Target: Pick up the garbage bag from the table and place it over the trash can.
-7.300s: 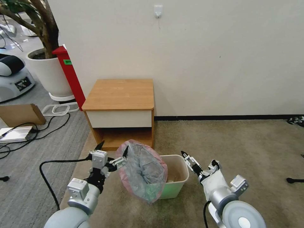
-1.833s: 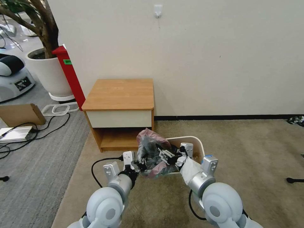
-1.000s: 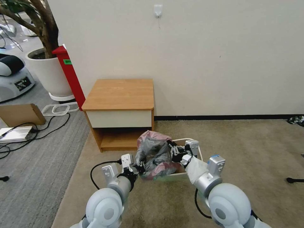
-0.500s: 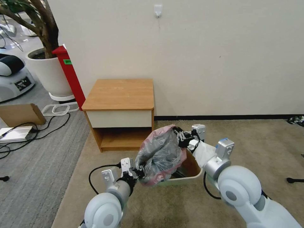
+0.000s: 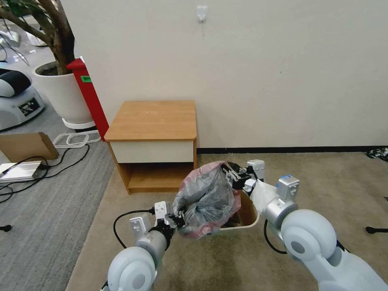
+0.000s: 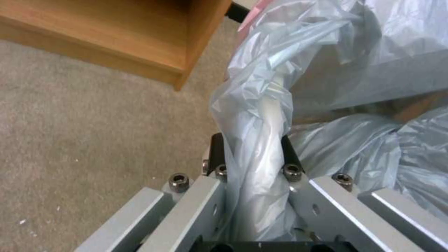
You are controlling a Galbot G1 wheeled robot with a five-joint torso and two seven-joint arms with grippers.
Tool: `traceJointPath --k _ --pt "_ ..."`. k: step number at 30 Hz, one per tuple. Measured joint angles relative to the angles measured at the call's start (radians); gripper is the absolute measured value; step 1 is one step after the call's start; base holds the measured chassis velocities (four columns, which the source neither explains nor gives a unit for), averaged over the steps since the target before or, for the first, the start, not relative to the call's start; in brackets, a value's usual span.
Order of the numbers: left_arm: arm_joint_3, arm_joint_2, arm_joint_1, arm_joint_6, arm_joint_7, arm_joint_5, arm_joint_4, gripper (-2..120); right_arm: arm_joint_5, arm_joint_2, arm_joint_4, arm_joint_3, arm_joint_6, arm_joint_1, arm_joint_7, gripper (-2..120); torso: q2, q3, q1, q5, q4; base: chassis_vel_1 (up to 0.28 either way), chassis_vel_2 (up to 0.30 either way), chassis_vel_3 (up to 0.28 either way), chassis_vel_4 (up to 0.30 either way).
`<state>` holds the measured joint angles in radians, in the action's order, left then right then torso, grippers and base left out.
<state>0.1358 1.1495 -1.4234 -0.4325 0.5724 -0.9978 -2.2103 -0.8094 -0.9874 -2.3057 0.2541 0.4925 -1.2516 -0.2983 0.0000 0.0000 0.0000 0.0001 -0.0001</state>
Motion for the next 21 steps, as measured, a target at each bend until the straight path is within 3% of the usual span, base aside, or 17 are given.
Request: traceJointPath --k 14,17,20,21 --pt "0.022 0.001 0.044 0.016 0.022 -0.032 0.033 3 -0.171 0.03 -0.177 0.069 0.055 -0.102 -0.131 96 0.0 0.0 0.0 -0.0001 0.0 0.0 0.0 0.0 0.0" --pt "0.027 -0.001 0.048 0.029 0.022 -0.025 0.04 3 -0.258 0.032 -0.196 0.077 0.068 -0.122 -0.173 100 0.0 0.0 0.0 -0.0003 0.0 0.0 0.0 0.0 0.0" --pt "0.03 -0.002 0.057 0.06 0.005 0.013 0.049 3 -0.465 0.028 -0.2 0.052 0.09 -0.131 -0.286 100 0.0 0.0 0.0 -0.0002 0.0 0.0 0.0 0.0 0.0" --pt "0.03 -0.002 0.057 0.06 0.005 0.013 0.049 3 -0.465 0.028 -0.2 0.052 0.09 -0.131 -0.286 100 0.0 0.0 0.0 -0.0002 0.0 0.0 0.0 0.0 0.0"
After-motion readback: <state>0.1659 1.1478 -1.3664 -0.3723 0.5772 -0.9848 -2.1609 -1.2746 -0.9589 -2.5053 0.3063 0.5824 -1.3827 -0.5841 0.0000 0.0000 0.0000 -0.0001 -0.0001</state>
